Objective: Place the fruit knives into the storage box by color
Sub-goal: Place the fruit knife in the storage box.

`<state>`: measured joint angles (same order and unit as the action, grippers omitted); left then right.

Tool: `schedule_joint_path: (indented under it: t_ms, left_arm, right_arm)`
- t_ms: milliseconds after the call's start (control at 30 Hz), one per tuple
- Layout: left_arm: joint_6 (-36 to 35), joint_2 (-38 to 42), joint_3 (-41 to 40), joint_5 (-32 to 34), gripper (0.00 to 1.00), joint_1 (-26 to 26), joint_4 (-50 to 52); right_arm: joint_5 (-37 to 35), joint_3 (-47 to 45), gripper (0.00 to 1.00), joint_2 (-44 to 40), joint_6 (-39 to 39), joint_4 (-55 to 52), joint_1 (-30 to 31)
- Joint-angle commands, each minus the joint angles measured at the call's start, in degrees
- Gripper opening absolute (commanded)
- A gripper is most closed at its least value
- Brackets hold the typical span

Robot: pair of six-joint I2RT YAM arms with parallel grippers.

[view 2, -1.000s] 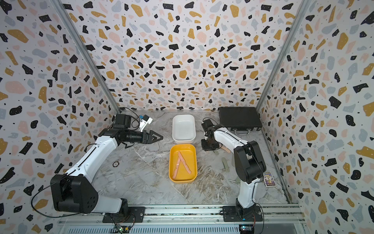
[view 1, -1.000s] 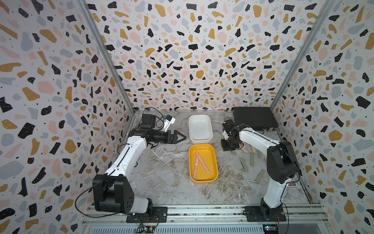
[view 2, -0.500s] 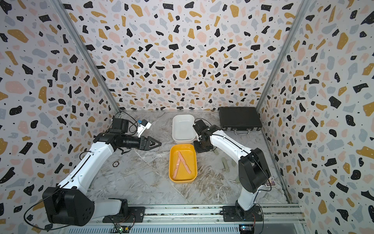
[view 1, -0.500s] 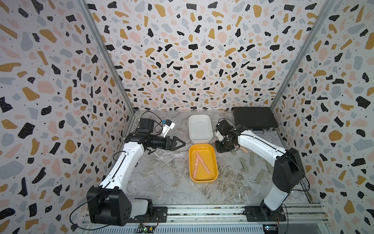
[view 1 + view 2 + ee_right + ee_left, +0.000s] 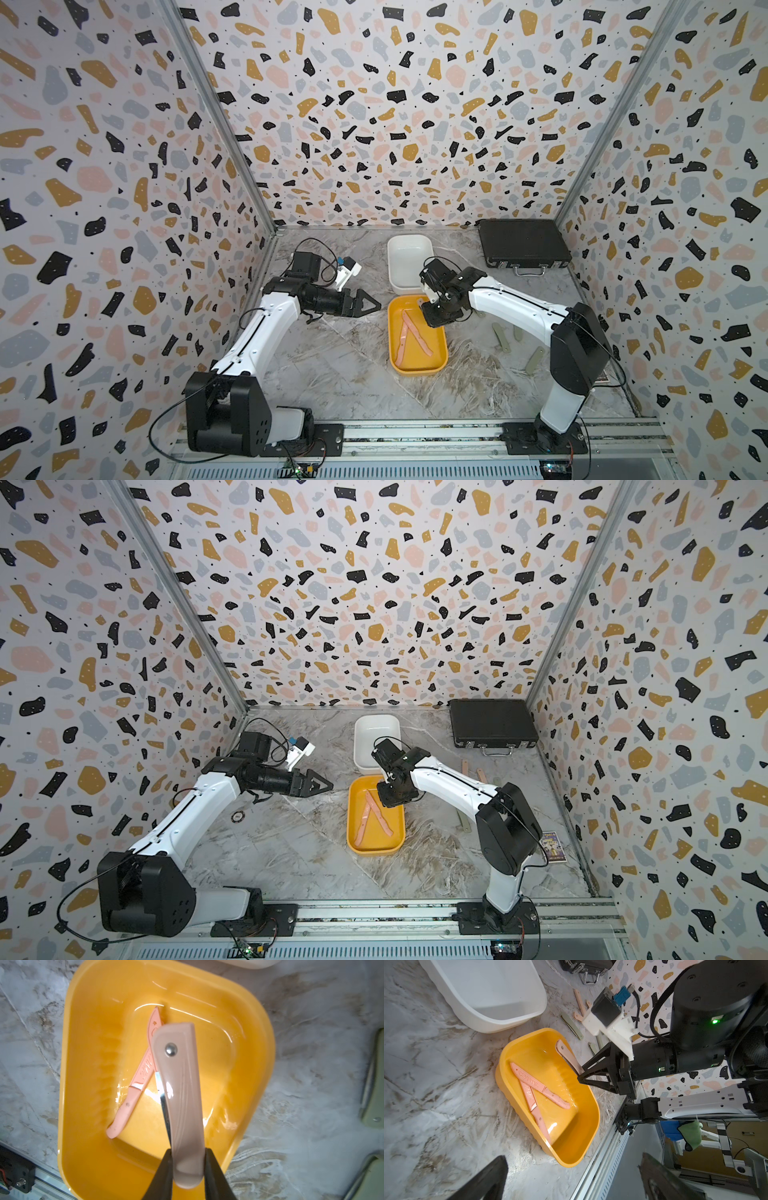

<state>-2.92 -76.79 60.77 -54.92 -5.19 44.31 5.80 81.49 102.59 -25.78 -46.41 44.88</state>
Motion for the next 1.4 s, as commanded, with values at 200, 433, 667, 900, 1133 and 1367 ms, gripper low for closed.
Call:
schedule_joint_path:
  t_ms: [200,433,667,900,1133,1367]
  left_arm:
    - [-1.36,-2.27,-0.83,0.42,0.99,0.13,-2.2]
    - [-1.32,-2.7,-0.85,0.55,0.99,0.03,-2.61]
    - [-1.49,-2.35,-1.02,0.68,0.99,0.06,-2.74]
    - [-1.64,-2.15,-1.18,0.86,0.99,0.07,-3.01]
    - [-1.64,-1.77,-1.1,1.13,0.98,0.01,-3.1]
    - [-0.78,0.02,0.66,1.35,0.98,0.07,-3.01]
  right_arm:
    - [1.7,1.98,0.18,4.47,-1.47,2.51,1.57]
    - [1.07,3.28,0.2,7.75,-0.77,2.47,1.61]
    - [0.23,3.58,0.29,8.97,-0.53,2.47,1.61]
    - [-3.05,3.23,0.49,6.06,0.07,2.31,1.52]
    - [-3.03,2.38,0.54,3.47,0.85,3.45,0.59]
    - [-2.98,0.65,0.6,-0.67,1.57,4.66,-1.82]
